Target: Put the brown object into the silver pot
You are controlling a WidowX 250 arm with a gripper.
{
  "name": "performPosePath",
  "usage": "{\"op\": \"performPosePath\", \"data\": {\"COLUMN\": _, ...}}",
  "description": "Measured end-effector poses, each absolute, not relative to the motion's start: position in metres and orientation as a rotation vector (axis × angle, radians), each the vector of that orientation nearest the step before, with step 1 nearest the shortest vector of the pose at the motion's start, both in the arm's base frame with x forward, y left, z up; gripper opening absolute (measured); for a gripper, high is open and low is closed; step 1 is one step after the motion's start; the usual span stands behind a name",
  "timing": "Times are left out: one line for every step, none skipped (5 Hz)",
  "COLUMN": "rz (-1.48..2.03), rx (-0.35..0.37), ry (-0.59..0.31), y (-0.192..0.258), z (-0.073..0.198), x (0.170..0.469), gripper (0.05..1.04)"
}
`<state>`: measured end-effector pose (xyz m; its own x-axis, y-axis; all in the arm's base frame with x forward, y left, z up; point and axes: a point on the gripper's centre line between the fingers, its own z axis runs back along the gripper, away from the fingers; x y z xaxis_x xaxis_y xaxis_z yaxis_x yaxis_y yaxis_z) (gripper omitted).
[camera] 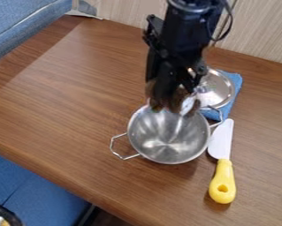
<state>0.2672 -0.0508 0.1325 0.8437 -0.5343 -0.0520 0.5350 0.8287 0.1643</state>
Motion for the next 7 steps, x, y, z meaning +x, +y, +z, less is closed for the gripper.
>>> {"op": "performPosePath", "data": {"rz": -0.567, "rx": 0.159, "ry": 0.027, "y": -0.053, "z": 0.124, "x": 0.25, "gripper": 0.209}}
{"op": "performPosePath", "data": {"rz": -0.628, "rx": 0.155, "ry": 0.032, "y": -0.067, "z": 0.115, "x": 0.243, "gripper": 0.223}}
{"op": "performPosePath", "data": {"rz": -0.625, "rx": 0.149, "ry": 0.036, "y": -0.07, "z": 0.112, "x": 0.244, "gripper": 0.285}}
{"op": "performPosePath", "data": {"rz": -0.614, "rx": 0.172, "ry": 0.084, "y": -0.07, "z": 0.108, "x": 0.246, "gripper": 0.561}}
{"op": "performPosePath", "data": {"rz": -0.63, "rx": 0.169, "ry": 0.081, "y": -0.071, "z": 0.109, "x": 0.247, "gripper": 0.868}}
{"op": "performPosePath", "data": {"rz": -0.626, "rx": 0.167, "ry": 0.07, "y": -0.072, "z": 0.112, "x": 0.25, "gripper": 1.019}}
{"op": "performPosePath", "data": {"rz": -0.625, "rx": 0.175, "ry": 0.063, "y": -0.072, "z": 0.115, "x": 0.252, "gripper": 1.009}}
